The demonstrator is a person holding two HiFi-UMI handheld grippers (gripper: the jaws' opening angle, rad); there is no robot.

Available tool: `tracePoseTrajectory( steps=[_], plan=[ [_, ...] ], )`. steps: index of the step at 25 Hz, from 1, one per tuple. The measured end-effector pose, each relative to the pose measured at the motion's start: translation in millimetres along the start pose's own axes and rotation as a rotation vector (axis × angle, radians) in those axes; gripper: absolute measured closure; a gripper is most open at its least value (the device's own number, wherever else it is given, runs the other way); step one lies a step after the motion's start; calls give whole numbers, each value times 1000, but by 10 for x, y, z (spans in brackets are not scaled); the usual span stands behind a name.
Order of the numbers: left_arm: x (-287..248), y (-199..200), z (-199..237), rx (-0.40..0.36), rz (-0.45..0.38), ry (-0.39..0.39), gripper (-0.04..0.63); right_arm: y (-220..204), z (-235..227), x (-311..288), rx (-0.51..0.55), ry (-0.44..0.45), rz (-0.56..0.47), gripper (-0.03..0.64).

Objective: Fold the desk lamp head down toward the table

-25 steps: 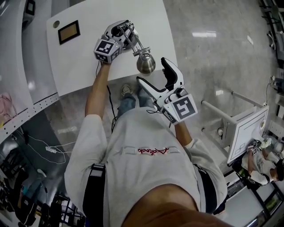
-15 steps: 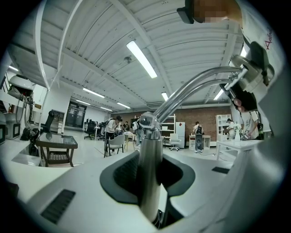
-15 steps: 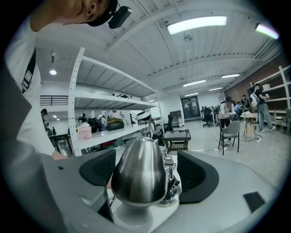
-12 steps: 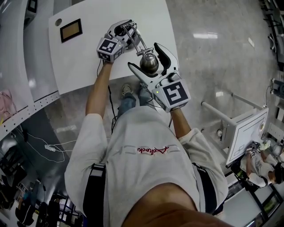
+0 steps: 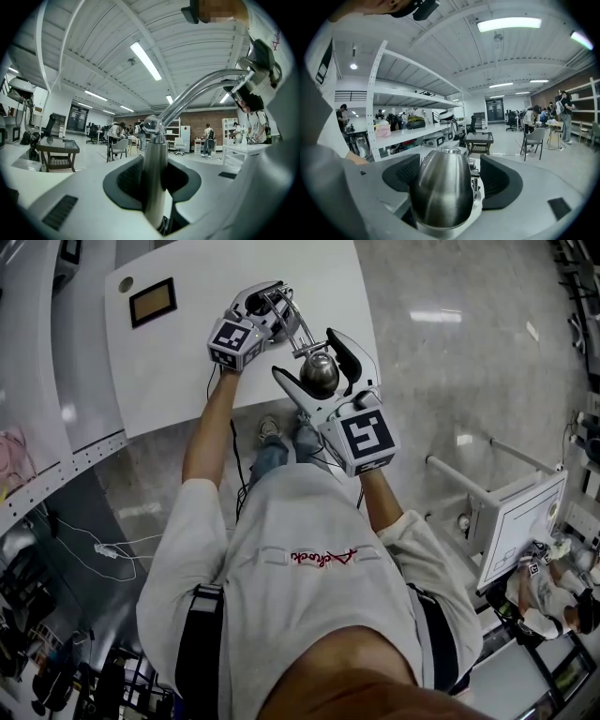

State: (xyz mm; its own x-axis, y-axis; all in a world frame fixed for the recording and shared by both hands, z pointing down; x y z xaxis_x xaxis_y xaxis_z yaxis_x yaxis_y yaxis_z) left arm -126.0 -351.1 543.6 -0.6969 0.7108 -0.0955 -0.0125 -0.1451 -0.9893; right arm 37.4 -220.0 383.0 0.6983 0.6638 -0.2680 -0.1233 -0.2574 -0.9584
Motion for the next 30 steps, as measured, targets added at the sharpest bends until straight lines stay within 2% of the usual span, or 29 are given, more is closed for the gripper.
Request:
tracePoseTrajectory(
  steps=[3, 4, 5, 18, 23, 30],
  plan=[
    [2, 3, 2, -3, 5, -2, 469, 25, 66, 10, 40, -35, 10, 236],
    [5, 5, 2, -3, 5, -1, 469, 23, 90, 14, 42, -41, 7, 282],
    [8, 6, 1, -3, 5, 0, 469, 17, 107, 20, 39, -48, 2, 301],
    [-7, 7, 1, -4, 11, -10, 469, -90, 109, 47, 39, -68, -15, 308],
    [-3, 4, 7, 1, 7, -13, 469, -221, 130, 79, 33, -77, -64, 308],
    [13, 12, 2, -4, 8, -16, 469, -487, 168, 99, 78, -89, -117, 307]
  ],
)
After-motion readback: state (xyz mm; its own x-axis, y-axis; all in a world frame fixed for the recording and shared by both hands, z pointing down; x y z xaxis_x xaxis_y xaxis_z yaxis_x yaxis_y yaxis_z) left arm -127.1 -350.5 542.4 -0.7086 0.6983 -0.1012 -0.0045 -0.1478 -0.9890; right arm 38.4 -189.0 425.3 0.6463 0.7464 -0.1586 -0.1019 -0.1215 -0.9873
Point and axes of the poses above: the fingertips, and each gripper's own axes: x backward along the fingers, z to its left, y out of its top, the point moved 10 cm from there along x, backward along the fingers, and after that the axes turned 2 degrees about -y, right-handed, at the moved point
